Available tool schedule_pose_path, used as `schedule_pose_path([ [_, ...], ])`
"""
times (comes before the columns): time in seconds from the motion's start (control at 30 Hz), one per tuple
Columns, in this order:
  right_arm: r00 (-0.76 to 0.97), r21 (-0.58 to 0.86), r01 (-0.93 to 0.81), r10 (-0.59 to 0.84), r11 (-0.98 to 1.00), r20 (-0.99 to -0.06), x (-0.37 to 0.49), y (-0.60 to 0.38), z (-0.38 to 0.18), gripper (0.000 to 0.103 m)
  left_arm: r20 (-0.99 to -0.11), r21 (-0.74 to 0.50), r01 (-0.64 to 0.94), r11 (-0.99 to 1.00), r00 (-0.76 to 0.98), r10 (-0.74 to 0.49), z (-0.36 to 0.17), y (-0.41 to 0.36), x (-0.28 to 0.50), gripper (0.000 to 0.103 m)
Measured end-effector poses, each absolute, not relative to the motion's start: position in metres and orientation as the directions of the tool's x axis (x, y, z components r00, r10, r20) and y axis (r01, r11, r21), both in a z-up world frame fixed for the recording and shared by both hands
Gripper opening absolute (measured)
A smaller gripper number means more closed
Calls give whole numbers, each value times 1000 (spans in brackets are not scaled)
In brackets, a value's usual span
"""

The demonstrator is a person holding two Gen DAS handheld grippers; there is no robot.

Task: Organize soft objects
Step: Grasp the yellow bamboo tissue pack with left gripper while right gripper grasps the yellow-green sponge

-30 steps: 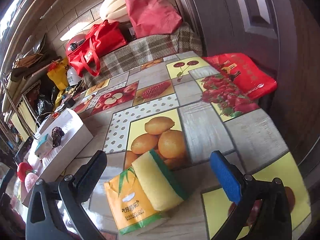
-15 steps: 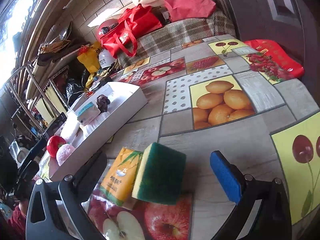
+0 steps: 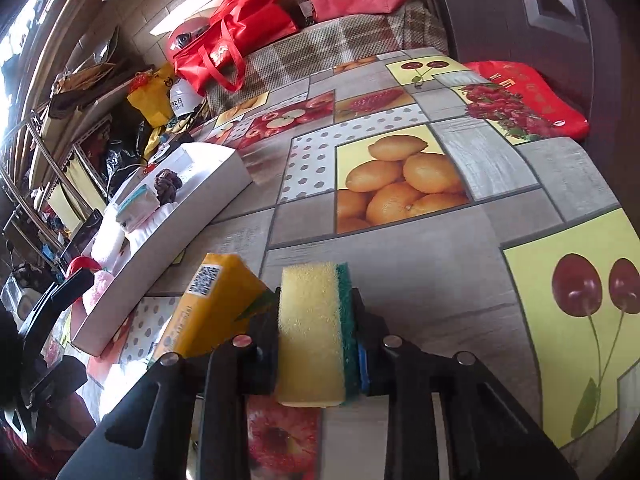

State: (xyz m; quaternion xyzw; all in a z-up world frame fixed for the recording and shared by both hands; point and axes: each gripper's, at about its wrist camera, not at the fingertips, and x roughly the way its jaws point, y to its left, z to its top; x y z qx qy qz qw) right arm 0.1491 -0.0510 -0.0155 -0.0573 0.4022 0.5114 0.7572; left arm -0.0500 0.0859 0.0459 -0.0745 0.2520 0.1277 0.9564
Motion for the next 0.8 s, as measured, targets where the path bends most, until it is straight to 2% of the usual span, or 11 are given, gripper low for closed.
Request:
schedule_pose_path([
  [0.1, 211, 286, -810, 709, 512, -673, 155, -63, -14, 27, -569, -82, -265, 961, 804, 173, 38, 81, -20, 103],
  [0.3, 206, 297, -808, 717, 508, -666, 156, -66, -15, 28, -587, -93, -239, 966, 797, 141, 36, 71, -2, 102],
  [0.5, 386, 97, -795, 622, 599, -681, 161, -79, -6, 27, -635, -124, -248, 961, 764, 115, 30, 63, 22, 102],
  [0.7, 327, 218, -762, 653, 609, -683, 184, -94, -12, 27, -678, -146, -375, 915, 712, 184, 22, 49, 63, 102],
  [0.8, 318, 235, -759, 661, 607, -680, 184, -95, -13, 27, -707, -90, -389, 917, 674, 216, 19, 43, 76, 102],
])
